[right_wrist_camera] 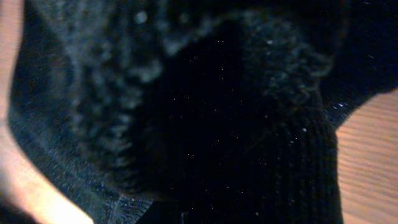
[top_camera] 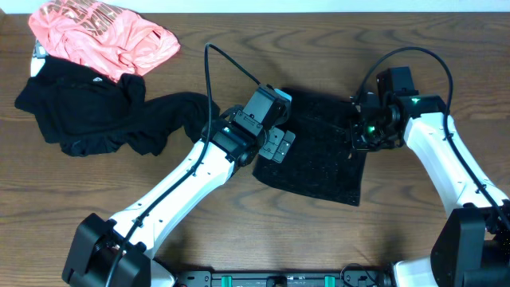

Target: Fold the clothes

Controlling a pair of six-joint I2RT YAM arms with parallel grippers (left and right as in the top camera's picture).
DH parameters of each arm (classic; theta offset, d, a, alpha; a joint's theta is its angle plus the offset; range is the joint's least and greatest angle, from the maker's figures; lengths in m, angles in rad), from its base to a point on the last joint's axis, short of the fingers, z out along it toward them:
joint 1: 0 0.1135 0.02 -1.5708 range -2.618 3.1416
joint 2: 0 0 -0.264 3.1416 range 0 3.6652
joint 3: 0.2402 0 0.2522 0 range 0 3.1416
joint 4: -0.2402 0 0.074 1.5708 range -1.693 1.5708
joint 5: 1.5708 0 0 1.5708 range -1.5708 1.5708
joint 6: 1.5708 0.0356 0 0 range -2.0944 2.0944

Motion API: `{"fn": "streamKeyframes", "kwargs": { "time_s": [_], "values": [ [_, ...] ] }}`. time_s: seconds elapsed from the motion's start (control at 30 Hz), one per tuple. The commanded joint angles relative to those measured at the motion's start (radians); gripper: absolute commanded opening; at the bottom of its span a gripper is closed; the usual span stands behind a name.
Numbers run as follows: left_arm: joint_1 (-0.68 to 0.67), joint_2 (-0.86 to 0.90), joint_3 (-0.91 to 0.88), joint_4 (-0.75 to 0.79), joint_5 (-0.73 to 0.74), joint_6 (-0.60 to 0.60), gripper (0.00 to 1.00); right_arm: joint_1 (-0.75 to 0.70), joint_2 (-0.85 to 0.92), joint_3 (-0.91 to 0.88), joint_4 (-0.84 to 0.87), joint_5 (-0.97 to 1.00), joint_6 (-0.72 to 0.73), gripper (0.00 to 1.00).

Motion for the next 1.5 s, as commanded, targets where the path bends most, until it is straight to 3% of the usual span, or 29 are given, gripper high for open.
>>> {"fn": "streamKeyframes", "kwargs": {
  "time_s": [0.0,0.07,0.13,0.2,0.27,0.37,0.53,0.63,0.83,0.9,1.47],
  "values": [
    [0.005,-0.013,0.031,-0.004,-0.008,-0.011,0.98,-0.029,0.015,-0.003,-0.008,0.151,0.065,0.01],
    [0.005,-0.013,0.031,-0.004,-0.008,-0.011,0.98,-0.034,0.034,-0.012,-0.007,0.18,0.078,0.04],
    [0.005,-0.013,0.031,-0.004,-0.008,-0.011,0.98,-0.034,0.057,-0.012,-0.013,0.199,0.086,0.55],
    [0.005,-0.013,0.031,-0.004,-0.008,-0.011,0.98,-0.035,0.074,-0.012,-0.019,0.2,0.086,0.84],
    [0.005,-0.013,0.031,-0.004,-0.009,-0.008,0.98,-0.035,0.077,-0.012,-0.024,0.2,0.098,0.94],
    [0.012,-0.013,0.031,-0.005,-0.021,-0.008,0.98,-0.035,0.062,0.001,-0.028,0.186,0.114,0.99],
    [0.063,-0.013,0.031,-0.004,-0.02,-0.009,0.98,-0.032,-0.038,0.061,-0.032,0.168,0.094,0.97],
    [0.104,-0.013,0.031,-0.013,-0.019,-0.011,0.98,-0.03,-0.083,0.074,-0.023,0.117,0.08,0.78],
    [0.215,-0.013,0.031,-0.033,-0.019,-0.077,0.98,0.001,-0.084,0.047,-0.024,0.068,0.08,0.18],
    [0.249,-0.013,0.031,-0.043,-0.018,-0.085,0.98,0.018,-0.074,0.015,-0.013,0.068,0.082,0.03],
    [0.311,-0.013,0.03,-0.084,-0.004,-0.092,0.98,0.054,0.018,-0.305,0.379,0.021,0.09,0.01]
  ]
}}
